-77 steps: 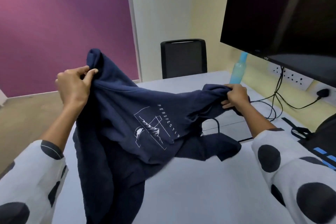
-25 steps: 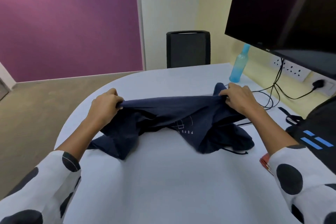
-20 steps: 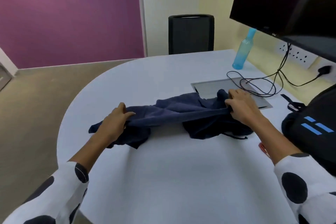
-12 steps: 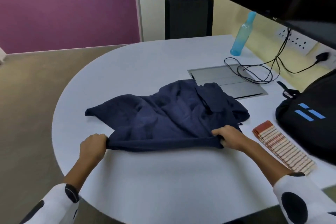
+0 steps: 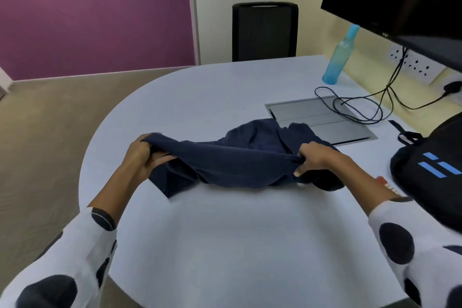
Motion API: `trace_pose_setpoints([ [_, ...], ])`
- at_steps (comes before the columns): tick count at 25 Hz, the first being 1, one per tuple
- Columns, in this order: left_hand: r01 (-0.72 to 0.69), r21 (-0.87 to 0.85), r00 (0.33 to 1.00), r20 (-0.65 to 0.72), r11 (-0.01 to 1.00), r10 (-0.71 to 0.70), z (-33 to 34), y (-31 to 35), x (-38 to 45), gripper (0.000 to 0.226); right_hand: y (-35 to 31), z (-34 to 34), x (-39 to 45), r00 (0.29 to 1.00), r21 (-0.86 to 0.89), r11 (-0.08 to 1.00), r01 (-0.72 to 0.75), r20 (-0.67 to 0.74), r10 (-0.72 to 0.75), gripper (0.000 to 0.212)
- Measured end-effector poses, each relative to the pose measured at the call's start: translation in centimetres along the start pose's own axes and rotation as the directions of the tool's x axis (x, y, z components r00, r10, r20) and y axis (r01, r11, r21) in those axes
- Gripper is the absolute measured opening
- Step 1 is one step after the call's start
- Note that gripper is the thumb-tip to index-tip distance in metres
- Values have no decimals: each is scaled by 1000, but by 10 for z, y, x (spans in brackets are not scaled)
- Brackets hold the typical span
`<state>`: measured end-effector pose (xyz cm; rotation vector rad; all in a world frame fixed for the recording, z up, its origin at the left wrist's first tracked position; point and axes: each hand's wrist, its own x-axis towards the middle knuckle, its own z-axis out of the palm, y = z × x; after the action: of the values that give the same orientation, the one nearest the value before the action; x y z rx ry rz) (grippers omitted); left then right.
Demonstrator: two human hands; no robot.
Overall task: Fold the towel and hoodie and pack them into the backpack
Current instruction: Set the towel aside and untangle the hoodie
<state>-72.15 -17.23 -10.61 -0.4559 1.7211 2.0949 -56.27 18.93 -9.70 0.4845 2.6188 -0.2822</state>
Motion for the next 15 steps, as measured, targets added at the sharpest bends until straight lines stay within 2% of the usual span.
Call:
trace_pose_setpoints([
  [1,-17,-6,1000,10,1000,17,5,7,9,24,-9,-8,10,995,-120,990,-80,-63,73,27],
  [3,-115,21,993,17,993,115,15,27,30,28,-23,-30,31,954,-140,965,-223,-232,187,33],
  [6,-254,46,967,50,966,252,42,76,58,38,-34,-80,51,852,-20,926,-378,-399,339,43],
  [8,-313,60,948,75,948,308,67,117,71,45,-33,-113,65,787,155,899,-409,-440,433,45],
  [12,-459,59,886,104,887,451,121,200,87,56,-26,-177,88,696,559,787,-261,-456,555,42],
  [15,-545,13,832,129,838,539,149,252,92,58,-26,-225,90,614,680,728,-86,-540,576,31],
])
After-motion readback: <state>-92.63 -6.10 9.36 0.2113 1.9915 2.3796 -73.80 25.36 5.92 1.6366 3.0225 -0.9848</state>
